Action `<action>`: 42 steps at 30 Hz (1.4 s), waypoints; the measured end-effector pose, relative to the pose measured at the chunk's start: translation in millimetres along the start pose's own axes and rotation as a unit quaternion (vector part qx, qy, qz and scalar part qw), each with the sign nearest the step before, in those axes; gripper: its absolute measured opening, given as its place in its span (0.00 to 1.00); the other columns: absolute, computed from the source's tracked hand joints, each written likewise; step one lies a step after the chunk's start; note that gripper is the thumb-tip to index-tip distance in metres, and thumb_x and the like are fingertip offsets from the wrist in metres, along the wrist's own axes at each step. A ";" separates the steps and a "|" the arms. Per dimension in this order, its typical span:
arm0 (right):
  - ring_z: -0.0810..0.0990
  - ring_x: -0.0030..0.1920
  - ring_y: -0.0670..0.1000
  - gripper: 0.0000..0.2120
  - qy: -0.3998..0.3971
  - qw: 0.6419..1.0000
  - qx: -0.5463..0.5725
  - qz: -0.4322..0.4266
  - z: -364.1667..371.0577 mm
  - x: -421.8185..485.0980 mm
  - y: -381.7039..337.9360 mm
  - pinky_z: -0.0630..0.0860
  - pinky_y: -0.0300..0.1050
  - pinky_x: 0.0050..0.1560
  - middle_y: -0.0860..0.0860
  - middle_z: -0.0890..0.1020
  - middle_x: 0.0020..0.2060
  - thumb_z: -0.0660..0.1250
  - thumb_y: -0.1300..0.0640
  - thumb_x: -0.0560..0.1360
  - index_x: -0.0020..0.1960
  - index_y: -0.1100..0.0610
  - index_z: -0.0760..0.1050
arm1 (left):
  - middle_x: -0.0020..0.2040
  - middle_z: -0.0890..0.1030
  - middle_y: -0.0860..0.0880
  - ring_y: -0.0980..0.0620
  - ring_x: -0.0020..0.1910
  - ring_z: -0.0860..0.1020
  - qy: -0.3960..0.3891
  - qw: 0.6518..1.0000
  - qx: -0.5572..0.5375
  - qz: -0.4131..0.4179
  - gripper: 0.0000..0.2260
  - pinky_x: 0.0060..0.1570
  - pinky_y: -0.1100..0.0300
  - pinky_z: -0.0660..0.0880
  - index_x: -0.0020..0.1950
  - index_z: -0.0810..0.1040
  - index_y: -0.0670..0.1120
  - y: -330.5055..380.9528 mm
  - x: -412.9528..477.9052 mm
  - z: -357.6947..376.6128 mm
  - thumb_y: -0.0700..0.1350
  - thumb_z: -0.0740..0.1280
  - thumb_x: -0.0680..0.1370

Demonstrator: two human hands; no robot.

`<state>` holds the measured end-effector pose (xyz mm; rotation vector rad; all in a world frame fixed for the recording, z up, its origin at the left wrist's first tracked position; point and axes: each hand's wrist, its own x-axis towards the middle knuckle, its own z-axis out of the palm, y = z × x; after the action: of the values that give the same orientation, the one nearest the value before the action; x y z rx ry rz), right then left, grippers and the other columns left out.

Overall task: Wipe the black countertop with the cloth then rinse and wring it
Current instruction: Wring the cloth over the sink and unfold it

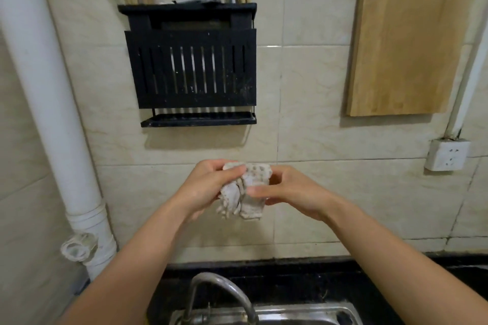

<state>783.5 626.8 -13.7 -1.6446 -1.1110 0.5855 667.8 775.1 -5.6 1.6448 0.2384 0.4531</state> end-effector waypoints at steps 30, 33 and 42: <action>0.70 0.29 0.44 0.12 0.082 0.958 -0.274 0.025 -50.5 55.3 -52.1 0.66 0.38 0.33 0.55 0.77 0.27 0.75 0.55 0.70 0.36 0.64 0.82 | 0.53 0.81 0.52 0.54 0.52 0.80 0.031 0.987 0.157 0.032 0.07 0.50 0.57 0.78 0.54 0.80 0.51 32.4 37.9 -48.6 0.46 0.67 0.77; 0.75 0.32 0.43 0.09 0.047 0.969 -0.241 -0.013 -45.3 54.7 -71.0 0.68 0.35 0.35 0.56 0.82 0.31 0.74 0.55 0.71 0.40 0.62 0.84 | 0.58 0.79 0.57 0.60 0.56 0.77 -0.018 0.989 0.141 0.046 0.19 0.54 0.58 0.77 0.62 0.76 0.56 34.2 36.7 -42.2 0.57 0.69 0.73; 0.67 0.27 0.44 0.12 0.106 0.984 -0.140 -0.019 -38.7 65.2 -88.8 0.61 0.35 0.29 0.47 0.79 0.29 0.74 0.50 0.71 0.42 0.61 0.85 | 0.47 0.84 0.44 0.52 0.44 0.83 -0.005 0.995 0.098 0.034 0.07 0.46 0.58 0.80 0.51 0.81 0.42 34.6 34.8 -55.7 0.43 0.67 0.77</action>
<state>810.4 670.4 91.2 -1.8733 -1.0998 0.2273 671.7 835.3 37.8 1.8513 0.2270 0.4849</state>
